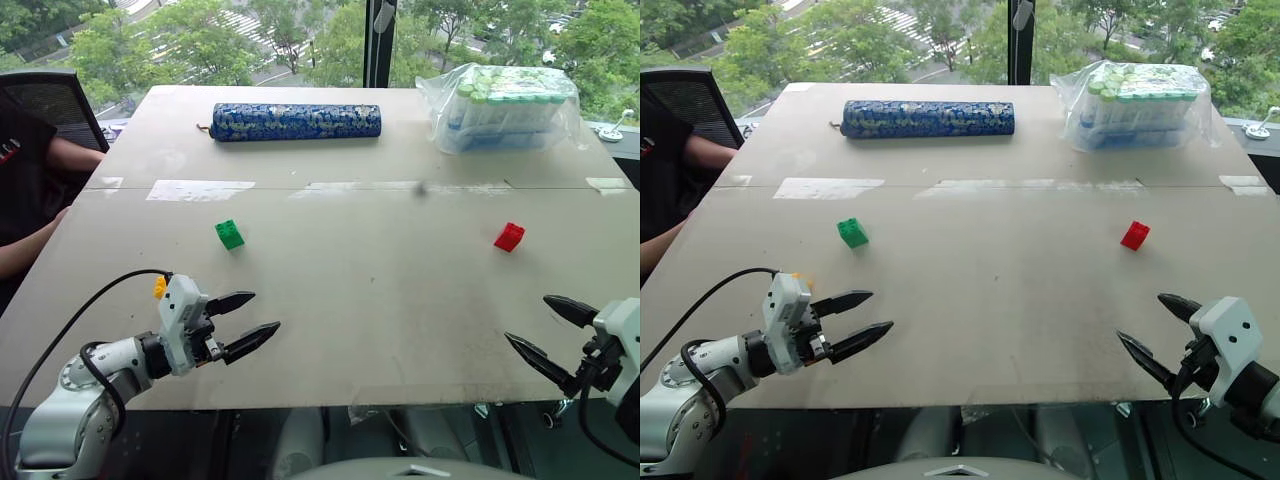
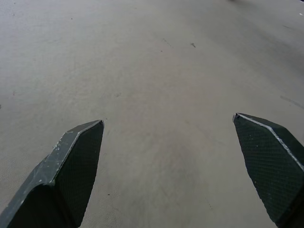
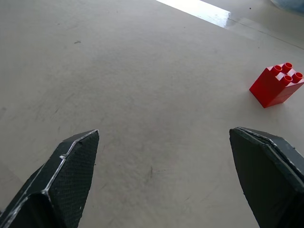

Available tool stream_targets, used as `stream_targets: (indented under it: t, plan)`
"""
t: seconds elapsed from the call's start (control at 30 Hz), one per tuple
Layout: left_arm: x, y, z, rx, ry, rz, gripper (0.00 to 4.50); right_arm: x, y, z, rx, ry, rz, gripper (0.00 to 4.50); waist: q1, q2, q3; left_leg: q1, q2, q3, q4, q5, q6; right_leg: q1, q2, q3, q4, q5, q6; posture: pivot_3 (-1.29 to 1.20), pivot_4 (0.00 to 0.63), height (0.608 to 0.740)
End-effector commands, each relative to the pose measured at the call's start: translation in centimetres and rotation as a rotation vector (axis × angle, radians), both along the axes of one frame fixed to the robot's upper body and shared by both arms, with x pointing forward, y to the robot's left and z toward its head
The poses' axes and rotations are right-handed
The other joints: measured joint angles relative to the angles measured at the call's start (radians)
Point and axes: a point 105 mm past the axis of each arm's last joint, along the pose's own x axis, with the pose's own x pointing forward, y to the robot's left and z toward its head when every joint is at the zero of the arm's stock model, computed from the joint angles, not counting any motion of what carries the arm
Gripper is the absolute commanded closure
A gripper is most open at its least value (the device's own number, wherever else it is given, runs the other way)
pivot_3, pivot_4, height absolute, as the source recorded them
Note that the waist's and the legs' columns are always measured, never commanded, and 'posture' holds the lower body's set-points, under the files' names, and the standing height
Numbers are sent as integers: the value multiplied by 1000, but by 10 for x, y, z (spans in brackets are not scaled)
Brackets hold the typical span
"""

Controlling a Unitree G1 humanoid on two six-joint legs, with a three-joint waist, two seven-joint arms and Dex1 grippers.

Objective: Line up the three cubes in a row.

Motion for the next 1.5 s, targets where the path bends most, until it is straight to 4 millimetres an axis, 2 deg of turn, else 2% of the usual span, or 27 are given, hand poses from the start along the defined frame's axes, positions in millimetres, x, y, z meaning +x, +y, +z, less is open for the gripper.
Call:
stream_targets:
  t: [0.03, 0.13, 0.2, 0.33, 0.43, 0.63, 0.73, 0.93, 1.03, 1.1, 1.13, 1.2, 1.27, 1.4, 1.43, 1.5]
  plan:
    - [4, -15, 23, -23, -83, -66, 35, 14, -1, 11, 6, -67, -95, 0, 0, -1, 0, 0, 0, 0, 0, 0, 0, 0, 0, 0, 0, 0, 0, 0, 150, 740]
    - [6, -51, 47, -59, -157, -224, 35, 49, -15, 16, 61, -100, -357, 0, -1, -4, 2, 1, 0, 0, 3, 0, 0, 0, 0, 0, 2, -2, 3, 0, 150, 740]
    - [3, -64, 53, -44, -167, -313, 35, 64, -23, 12, 26, -77, -447, 0, -2, -3, 3, 0, 0, -2, 4, 3, -5, 1, 1, 0, 1, 0, 1, 0, 150, 740]
    - [4, -81, 68, -62, -175, -402, 35, 95, -39, 11, 21, -30, -642, 0, -5, -2, 3, 0, -3, -1, 2, 4, -5, 0, 1, 5, 1, 2, -3, 0, 150, 740]
    - [6, -89, 79, -74, -191, -439, 35, 116, -47, 10, 96, 29, -764, 0, -10, -1, 3, -5, -4, -3, 0, 4, -5, -5, 2, 5, 2, 4, 2, 0, 150, 740]
    - [5, -95, 83, -90, -183, -456, 35, 154, -28, 20, 262, 79, -792, 0, -13, 1, 4, -5, -3, -4, -7, 4, -5, -8, 4, 4, 2, 4, 2, 0, 150, 740]
    - [6, -94, 82, -94, -181, -441, 35, 167, -20, 24, 322, 102, -790, 0, -13, 2, 5, -5, -3, -4, -8, 4, -5, -8, 3, 4, 1, 4, 2, 0, 150, 740]
    - [5, -98, 85, -99, -193, -430, 35, 177, -26, 11, 249, 156, -867, 0, -10, 3, 5, -5, -3, -4, -8, 4, -5, -8, 3, 3, 1, 4, 2, 0, 150, 740]
    - [5, -98, 87, -94, -198, -418, 0, 176, -24, 0, 238, 205, -863, 810, -13, 4, 6, -5, -3, -4, -8, 4, -5, -8, 3, 3, 2, 4, 2, 0, 150, 740]
    - [5, -98, 87, -96, -198, -411, 0, 176, -24, -2, 225, 215, -857, 1733, -15, 4, 6, -5, -3, -4, -8, 4, -5, -8, 3, 3, 2, 4, 2, 0, 150, 740]
    - [5, -98, 87, -98, -196, -406, 0, 176, -23, -2, 217, 214, -848, 2381, -15, 5, 6, -5, -3, -4, -8, 4, -5, -8, 3, 3, 2, 4, 2, 0, 150, 740]
    - [5, -98, 86, -101, -192, -398, 0, 176, -19, 1, 206, 198, -800, 3169, -15, 5, 6, -5, -3, -4, -8, 4, -5, -8, 3, 3, 2, 4, 2, 0, 150, 740]
    - [6, -96, 85, -106, -188, -380, 0, 177, -9, 11, 125, 125, -667, 3167, -14, 5, 7, -5, -3, -4, -8, 4, -5, -8, 3, 3, 2, 4, 2, 0, 150, 740]
    - [10, -85, 78, -92, -206, -329, 0, 166, 61, 38, 147, 14, -94, 3167, -18, 7, 8, -5, -3, -4, -8, 4, -5, -8, 3, 3, 1, 4, 3, 0, 150, 740]
    - [10, -83, 76, -83, -210, -323, 0, 160, 74, 40, 122, 5, 38, 3167, -21, 7, 8, -4, -3, -4, -8, 4, -5, -8, 3, 4, 1, 4, 3, 0, 150, 740]
    - [9, -79, 73, -83, -187, -323, 0, 157, 86, 37, 41, 5, 188, 3167, -23, 7, 8, -4, -3, -4, -9, 4, -5, -8, 4, 4, 2, 4, 3, 0, 150, 740]
